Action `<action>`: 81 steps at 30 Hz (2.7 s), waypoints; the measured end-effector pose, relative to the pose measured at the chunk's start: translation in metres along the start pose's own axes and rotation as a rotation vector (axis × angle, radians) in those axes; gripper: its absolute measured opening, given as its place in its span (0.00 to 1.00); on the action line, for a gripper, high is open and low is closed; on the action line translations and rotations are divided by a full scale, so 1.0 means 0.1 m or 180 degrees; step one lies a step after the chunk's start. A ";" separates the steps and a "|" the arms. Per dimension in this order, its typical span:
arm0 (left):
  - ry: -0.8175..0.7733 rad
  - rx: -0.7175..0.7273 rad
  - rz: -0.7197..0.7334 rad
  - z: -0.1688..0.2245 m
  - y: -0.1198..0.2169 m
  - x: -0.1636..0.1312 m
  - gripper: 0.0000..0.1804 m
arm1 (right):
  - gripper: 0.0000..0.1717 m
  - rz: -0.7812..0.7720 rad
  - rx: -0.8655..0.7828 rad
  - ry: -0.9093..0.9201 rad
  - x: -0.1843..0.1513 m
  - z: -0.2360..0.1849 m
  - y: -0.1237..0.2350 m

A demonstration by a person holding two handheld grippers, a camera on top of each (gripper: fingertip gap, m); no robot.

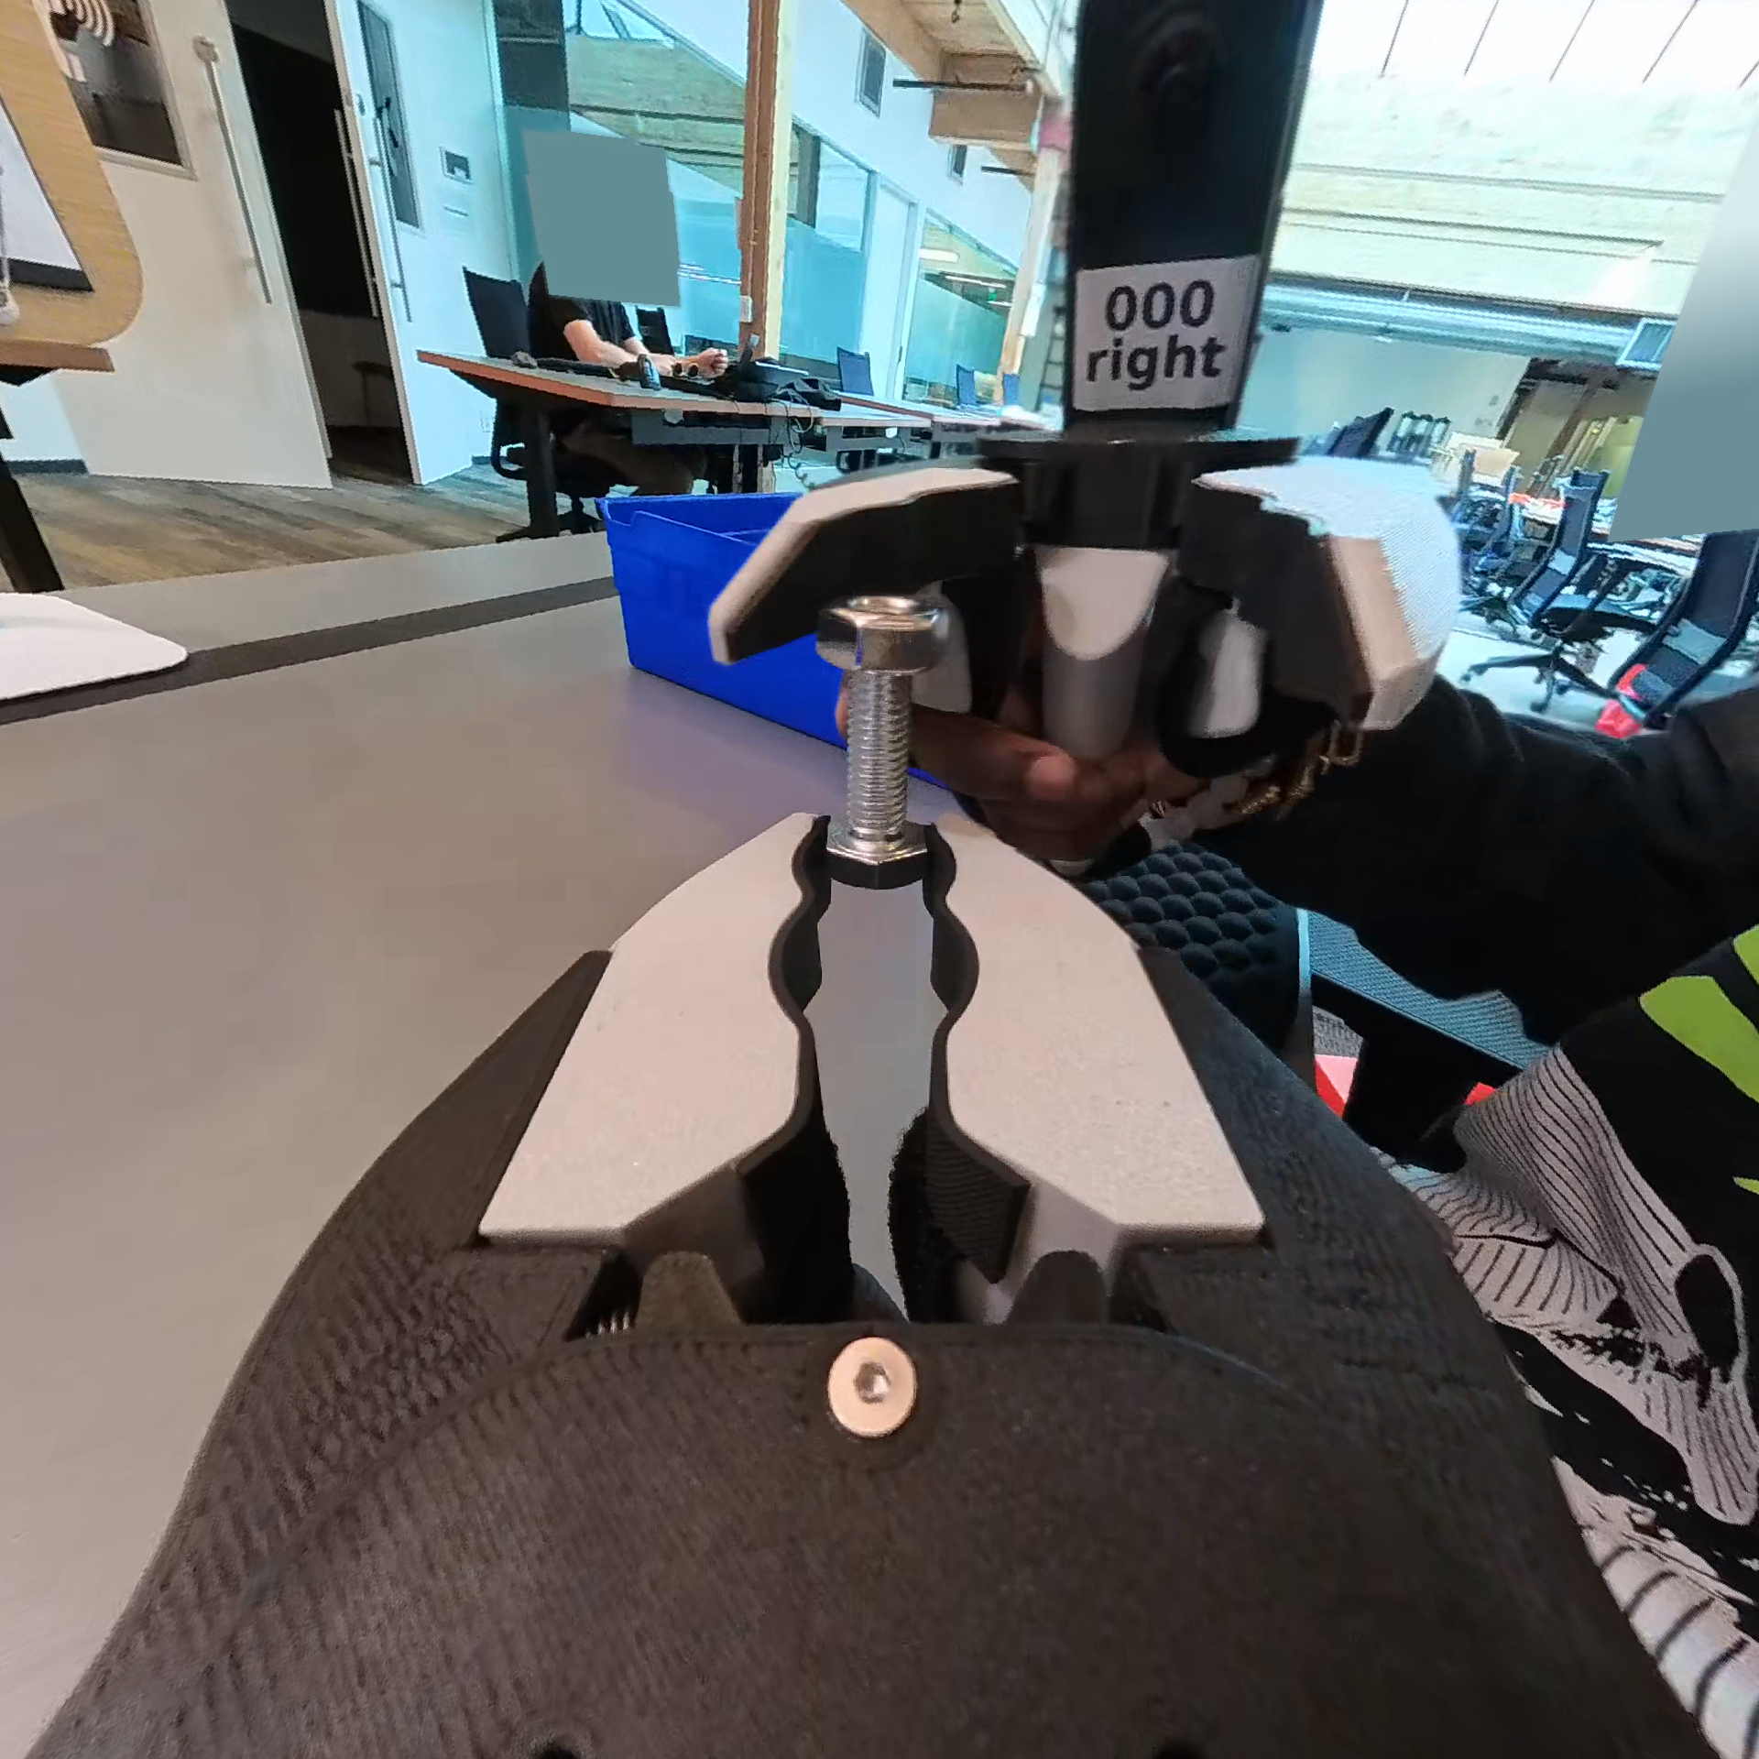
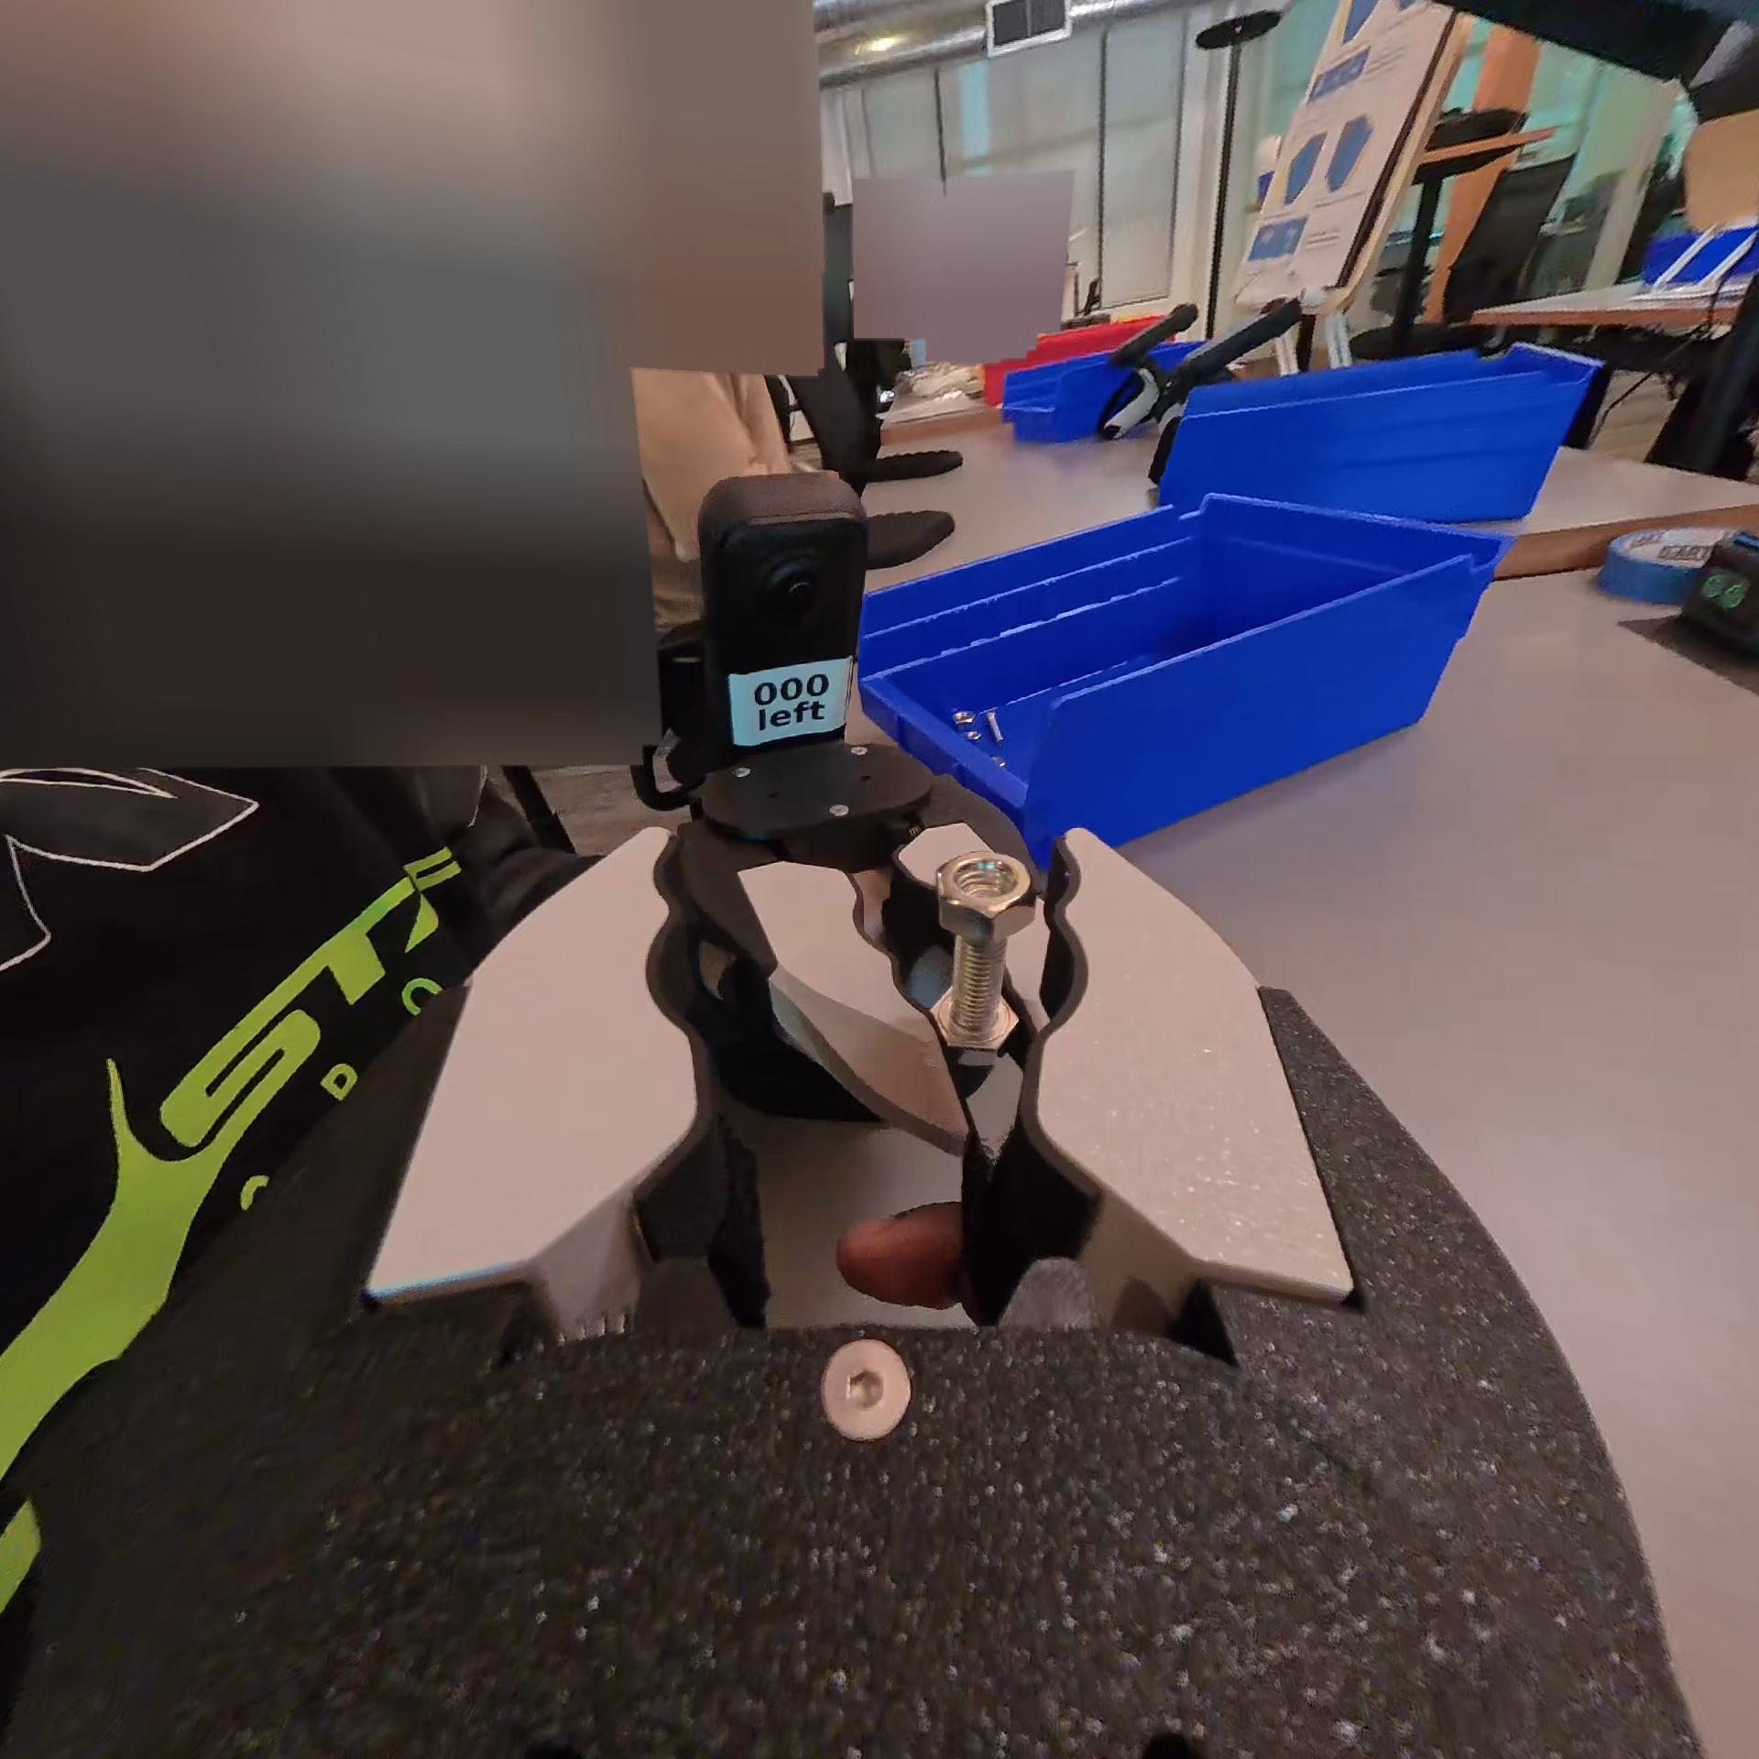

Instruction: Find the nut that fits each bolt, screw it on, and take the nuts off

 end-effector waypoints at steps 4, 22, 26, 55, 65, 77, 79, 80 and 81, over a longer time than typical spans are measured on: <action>0.0005 0.0050 -0.0024 -0.01 -0.01 -0.01 0.10 | 0.43 0.0060 -0.0158 0.0067 -0.04 -0.03 0.04; -0.0067 0.0099 -0.0109 0.00 -0.03 -0.02 0.10 | 0.20 0.0222 -0.0888 0.0271 -0.06 0.01 0.10; -0.0081 0.0055 -0.0102 0.01 -0.03 -0.02 0.10 | 0.13 0.0118 -0.0755 0.0147 -0.08 0.06 0.11; -0.0118 0.0248 -0.0193 0.00 -0.05 -0.03 0.10 | 0.29 0.0415 -0.0765 -0.0131 -0.12 -0.03 0.11; -0.0115 0.0286 -0.0196 0.00 -0.05 -0.04 0.10 | 0.20 0.0539 -0.0953 -0.0078 -0.17 -0.16 0.22; -0.0156 0.0129 -0.0155 0.03 -0.05 -0.04 0.10 | 0.35 0.0541 -0.0764 -0.0150 -0.19 -0.02 -0.04; -0.0122 0.0148 -0.0140 0.01 -0.04 -0.04 0.10 | 0.35 0.0537 -0.0783 -0.0116 -0.18 -0.05 -0.04; -0.0108 0.0159 -0.0128 0.01 -0.04 -0.03 0.10 | 0.35 0.0543 -0.0827 -0.0097 -0.18 -0.06 -0.03; -0.0094 0.0176 -0.0123 0.00 -0.04 -0.03 0.10 | 0.35 0.0542 -0.0875 -0.0076 -0.19 -0.07 0.00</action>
Point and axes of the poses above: each gripper's, where its closed fingertips meet, y back along the fingers, x out of its top, z = x × y across the jaws, the point moved 8 cm from there along y, back along the fingers, and after that the axes turned 7 degrees about -y, right-handed, at the moved point
